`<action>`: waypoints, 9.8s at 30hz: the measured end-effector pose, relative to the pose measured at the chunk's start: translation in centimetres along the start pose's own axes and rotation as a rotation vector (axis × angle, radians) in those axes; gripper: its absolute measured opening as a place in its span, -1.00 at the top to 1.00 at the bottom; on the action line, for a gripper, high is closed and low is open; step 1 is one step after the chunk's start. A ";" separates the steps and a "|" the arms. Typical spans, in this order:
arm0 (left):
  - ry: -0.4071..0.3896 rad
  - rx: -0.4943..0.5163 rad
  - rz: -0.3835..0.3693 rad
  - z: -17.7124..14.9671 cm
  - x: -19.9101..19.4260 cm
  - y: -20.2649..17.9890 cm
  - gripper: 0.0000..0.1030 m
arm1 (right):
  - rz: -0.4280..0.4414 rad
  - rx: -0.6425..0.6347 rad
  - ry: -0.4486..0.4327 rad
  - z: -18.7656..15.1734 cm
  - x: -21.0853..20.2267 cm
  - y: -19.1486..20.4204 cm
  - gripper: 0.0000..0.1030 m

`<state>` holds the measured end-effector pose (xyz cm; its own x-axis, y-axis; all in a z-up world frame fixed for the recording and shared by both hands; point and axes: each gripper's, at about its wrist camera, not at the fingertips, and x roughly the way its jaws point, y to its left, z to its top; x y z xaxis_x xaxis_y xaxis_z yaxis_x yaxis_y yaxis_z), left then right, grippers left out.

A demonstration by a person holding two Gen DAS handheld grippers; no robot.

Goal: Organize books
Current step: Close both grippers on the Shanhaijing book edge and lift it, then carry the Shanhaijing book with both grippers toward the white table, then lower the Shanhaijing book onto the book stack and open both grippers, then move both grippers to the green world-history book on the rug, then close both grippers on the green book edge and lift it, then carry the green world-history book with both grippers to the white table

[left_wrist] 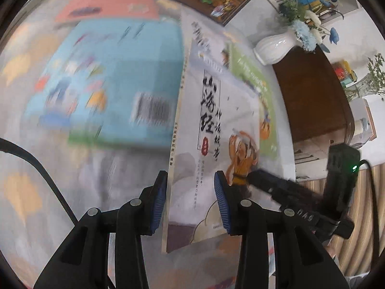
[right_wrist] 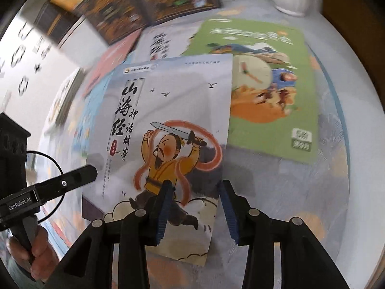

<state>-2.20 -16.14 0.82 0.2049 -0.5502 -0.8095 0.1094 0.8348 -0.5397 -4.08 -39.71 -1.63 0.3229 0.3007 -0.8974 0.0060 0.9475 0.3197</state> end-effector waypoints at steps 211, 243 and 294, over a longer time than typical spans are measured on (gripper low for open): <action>-0.065 0.356 0.069 10.3 2.0 -11.1 -0.37 | 0.092 0.466 -0.267 2.8 -6.3 -10.9 -0.15; 0.072 0.207 0.008 9.5 5.7 -7.3 -0.25 | -0.023 0.188 -0.121 5.7 -0.5 -8.0 0.21; 0.167 -0.386 -0.571 -0.7 3.8 -3.3 0.45 | 0.550 0.590 0.020 -7.3 -2.4 -11.4 -0.26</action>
<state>-2.50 -20.98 -0.70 0.0635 -0.9215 -0.3831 -0.2036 0.3638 -0.9089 -11.86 -50.44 -5.37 0.4078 0.7148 -0.5681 0.3515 0.4513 0.8202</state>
